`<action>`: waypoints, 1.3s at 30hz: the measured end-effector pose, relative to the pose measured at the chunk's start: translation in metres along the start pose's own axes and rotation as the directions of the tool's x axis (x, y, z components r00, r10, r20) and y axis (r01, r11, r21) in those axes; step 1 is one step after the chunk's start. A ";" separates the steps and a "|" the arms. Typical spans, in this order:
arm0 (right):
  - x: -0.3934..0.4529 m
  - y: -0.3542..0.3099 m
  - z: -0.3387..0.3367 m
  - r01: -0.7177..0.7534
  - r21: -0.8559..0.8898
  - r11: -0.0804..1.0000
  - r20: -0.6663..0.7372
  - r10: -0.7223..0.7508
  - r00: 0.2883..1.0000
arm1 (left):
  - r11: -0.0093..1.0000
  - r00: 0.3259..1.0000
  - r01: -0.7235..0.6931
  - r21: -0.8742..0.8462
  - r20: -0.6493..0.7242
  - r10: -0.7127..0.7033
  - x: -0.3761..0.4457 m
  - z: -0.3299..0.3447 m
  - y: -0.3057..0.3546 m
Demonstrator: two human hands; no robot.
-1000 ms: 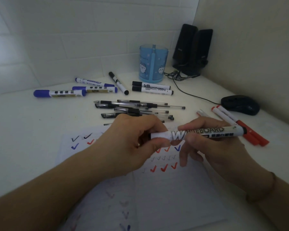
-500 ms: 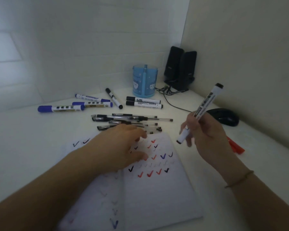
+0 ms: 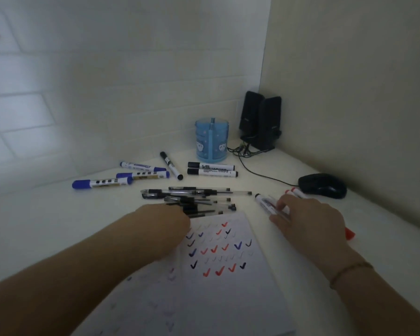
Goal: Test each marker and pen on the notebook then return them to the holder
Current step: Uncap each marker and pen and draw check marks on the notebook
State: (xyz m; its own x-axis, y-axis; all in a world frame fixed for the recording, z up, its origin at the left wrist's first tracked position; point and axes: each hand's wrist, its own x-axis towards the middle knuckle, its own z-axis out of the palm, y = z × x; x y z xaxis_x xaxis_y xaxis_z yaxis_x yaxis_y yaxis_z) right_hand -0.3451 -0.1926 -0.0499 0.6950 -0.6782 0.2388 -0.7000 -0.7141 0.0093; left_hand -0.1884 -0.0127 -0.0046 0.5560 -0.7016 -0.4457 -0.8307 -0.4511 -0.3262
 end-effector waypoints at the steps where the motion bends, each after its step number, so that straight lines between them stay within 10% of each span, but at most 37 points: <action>1: 0.002 -0.002 -0.001 0.011 0.022 1.000 -0.025 -0.010 1.000 | 1.000 0.998 0.009 0.029 -0.058 -0.007 0.002 -0.001 0.006; 8: 0.080 -0.039 0.016 0.179 0.166 0.970 -0.104 -0.163 0.981 | 0.977 0.899 0.058 -0.206 -0.414 -0.141 0.025 0.034 0.016; 19: 0.154 -0.068 0.052 0.166 0.064 0.984 -0.056 -0.163 0.985 | 0.854 0.557 -0.314 -0.414 -0.809 -0.188 0.050 0.050 -0.015; 23: 0.111 -0.062 0.009 0.188 0.271 0.944 -0.179 -0.142 0.974 | 0.823 0.487 -0.362 -0.438 -0.841 -0.234 0.055 0.054 -0.015; 27: 0.035 -0.051 -0.036 0.210 0.602 0.770 -0.127 -0.167 0.978 | 0.827 0.458 -0.368 -0.425 -0.857 -0.237 0.047 0.050 -0.014; 32: -0.016 -0.058 -0.026 -0.007 0.997 0.080 0.009 -0.022 1.000 | 0.781 0.442 -0.520 -0.345 -0.891 -0.100 0.035 0.044 0.004; 34: -0.019 -0.062 -0.013 -0.016 0.999 0.029 0.019 -0.102 0.995 | 0.686 0.537 -0.616 -0.386 -0.844 0.007 0.031 0.048 0.009; 39: -0.022 -0.067 -0.004 0.031 1.000 -0.001 -0.031 -0.120 0.992 | 0.723 0.516 -0.645 -0.248 -0.839 0.172 0.034 0.050 0.007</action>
State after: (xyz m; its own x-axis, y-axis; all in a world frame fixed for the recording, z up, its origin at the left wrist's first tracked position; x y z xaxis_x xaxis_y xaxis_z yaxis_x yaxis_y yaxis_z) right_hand -0.3141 -0.1288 -0.0521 0.7687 -0.5819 0.2656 0.1863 -0.1935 -0.9632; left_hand -0.1740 -0.0119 -0.0631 0.1202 -0.9026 0.4134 -0.9661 -0.0105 0.2580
